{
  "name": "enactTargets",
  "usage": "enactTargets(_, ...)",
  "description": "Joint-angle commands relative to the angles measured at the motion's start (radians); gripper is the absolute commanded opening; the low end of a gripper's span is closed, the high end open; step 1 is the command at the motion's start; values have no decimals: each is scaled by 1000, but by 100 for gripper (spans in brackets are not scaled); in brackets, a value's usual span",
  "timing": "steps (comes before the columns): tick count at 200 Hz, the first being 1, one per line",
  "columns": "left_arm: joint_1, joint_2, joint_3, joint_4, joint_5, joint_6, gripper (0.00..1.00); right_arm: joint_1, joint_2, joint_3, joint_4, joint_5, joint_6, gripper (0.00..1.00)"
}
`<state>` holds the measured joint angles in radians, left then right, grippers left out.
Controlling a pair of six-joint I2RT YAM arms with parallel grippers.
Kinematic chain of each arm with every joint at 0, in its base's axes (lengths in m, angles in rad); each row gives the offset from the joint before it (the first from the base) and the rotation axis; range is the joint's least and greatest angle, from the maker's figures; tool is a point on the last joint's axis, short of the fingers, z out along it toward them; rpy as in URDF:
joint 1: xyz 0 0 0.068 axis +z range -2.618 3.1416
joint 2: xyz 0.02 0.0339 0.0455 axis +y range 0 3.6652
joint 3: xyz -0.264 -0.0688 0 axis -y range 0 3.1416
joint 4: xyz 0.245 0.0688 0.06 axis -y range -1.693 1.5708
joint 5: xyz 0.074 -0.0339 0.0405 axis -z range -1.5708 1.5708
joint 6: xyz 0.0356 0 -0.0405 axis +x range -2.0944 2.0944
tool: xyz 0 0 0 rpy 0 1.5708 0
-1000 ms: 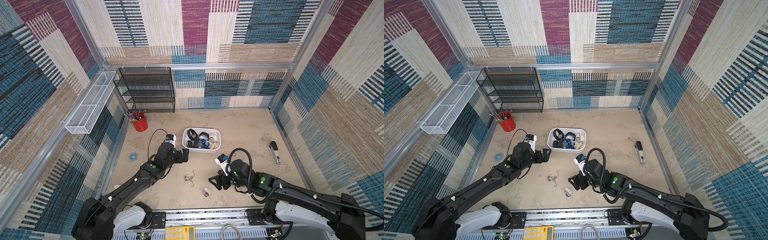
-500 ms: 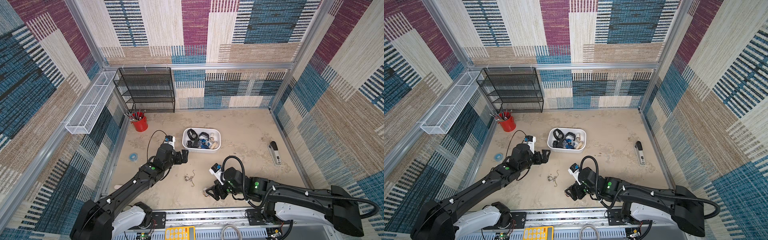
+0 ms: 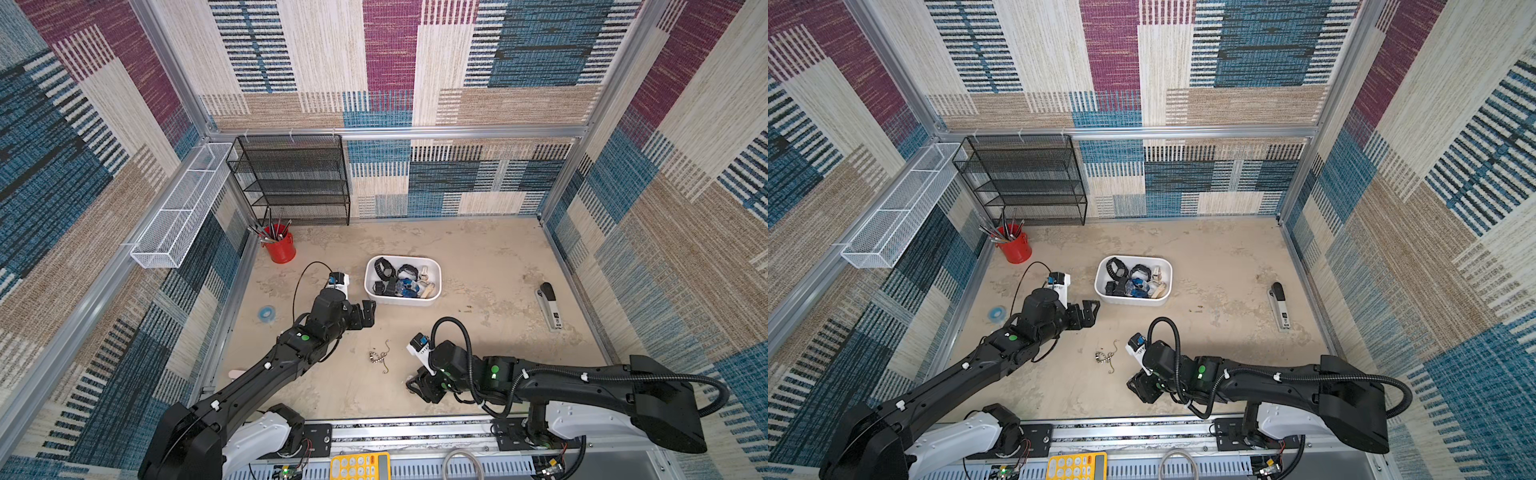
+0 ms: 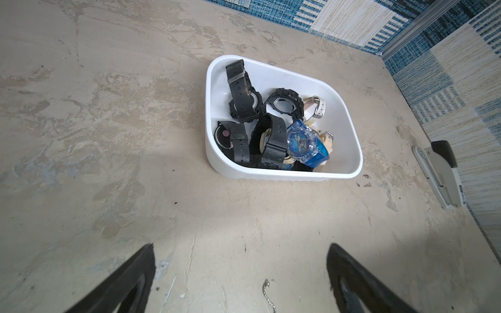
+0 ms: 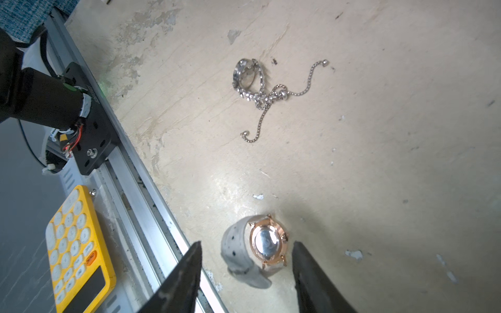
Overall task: Put the watch into the storage box
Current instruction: Pick up the watch at the center of the board.
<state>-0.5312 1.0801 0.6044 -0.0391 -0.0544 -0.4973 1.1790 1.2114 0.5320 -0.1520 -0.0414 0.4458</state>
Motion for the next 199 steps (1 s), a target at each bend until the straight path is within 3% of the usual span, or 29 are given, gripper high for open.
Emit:
enactTargets(1,0,-9,-5,-10,-18,-3,99,3,25,15,45,30,-13,44)
enactTargets(54,1,-18,-11,-17,-22,-3,99,4,60,33,49,41,-33,19)
enactTargets(108,2,-16,-9,-13,-21,-3,100,4,15,64,-7,112,-42,14)
enactTargets(149,2,-16,-12,-8,-15,-7,100,-4,6,178,-116,222,-66,13)
enactTargets(199,2,-38,-21,-25,-12,-8,99,-128,29,271,-124,219,-93,13)
